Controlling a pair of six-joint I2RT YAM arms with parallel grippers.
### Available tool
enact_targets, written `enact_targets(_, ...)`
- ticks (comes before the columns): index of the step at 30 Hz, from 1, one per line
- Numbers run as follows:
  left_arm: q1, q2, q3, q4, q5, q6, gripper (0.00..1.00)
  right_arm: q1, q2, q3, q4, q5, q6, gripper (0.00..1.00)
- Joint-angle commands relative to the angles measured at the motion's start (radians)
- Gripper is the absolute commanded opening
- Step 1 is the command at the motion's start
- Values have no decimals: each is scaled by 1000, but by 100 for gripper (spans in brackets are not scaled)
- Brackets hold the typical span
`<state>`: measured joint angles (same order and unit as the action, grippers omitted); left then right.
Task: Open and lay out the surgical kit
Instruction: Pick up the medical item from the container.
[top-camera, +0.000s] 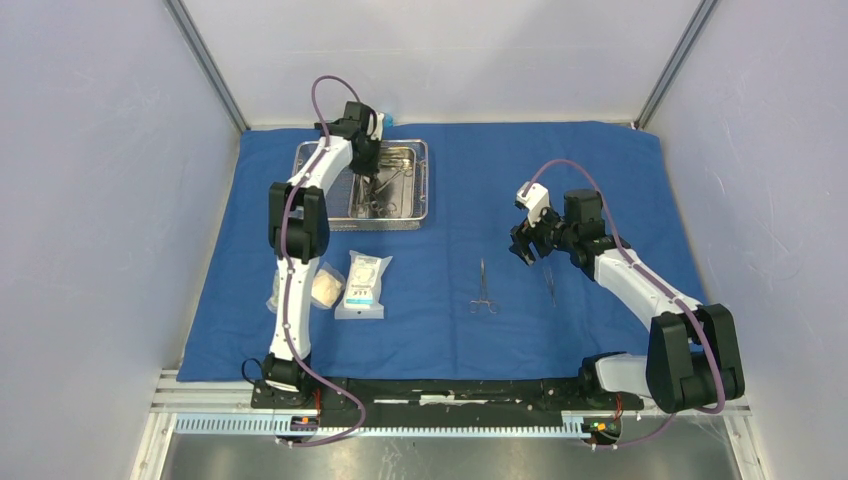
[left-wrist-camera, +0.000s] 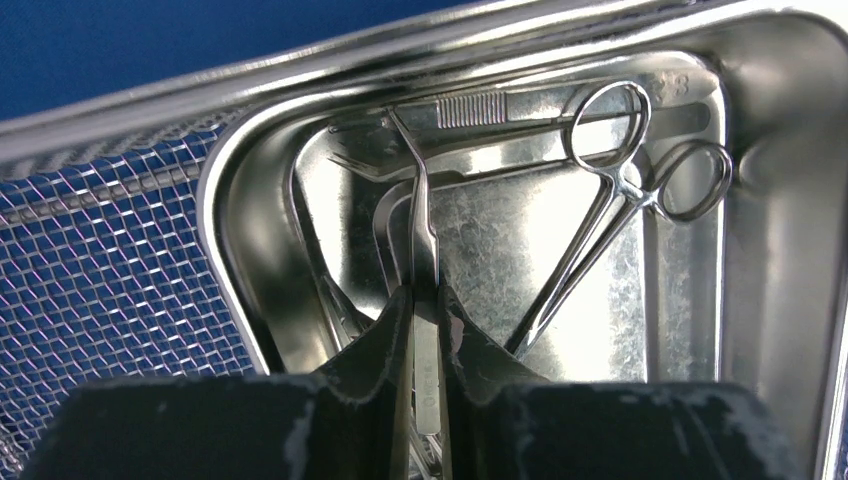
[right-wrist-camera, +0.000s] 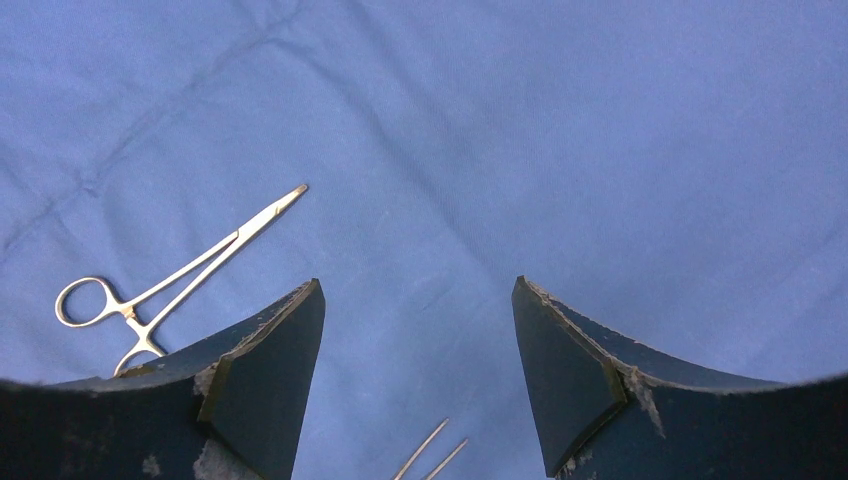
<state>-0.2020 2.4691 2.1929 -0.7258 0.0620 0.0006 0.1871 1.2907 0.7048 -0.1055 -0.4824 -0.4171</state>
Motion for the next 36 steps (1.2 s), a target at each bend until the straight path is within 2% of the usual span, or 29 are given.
enact_targets(1, 4, -71, -44, -27, 28, -25, 12, -5, -4, -4, 32, -25, -3, 77)
enact_targets(26, 6, -198, -80, -27, 77, -13, 10, -5, 3, 6, 51, -66, 47, 76)
enact_targets(36, 5, -277, -169, -26, 124, -2, 10, 39, 82, 126, 73, -120, 144, 76)
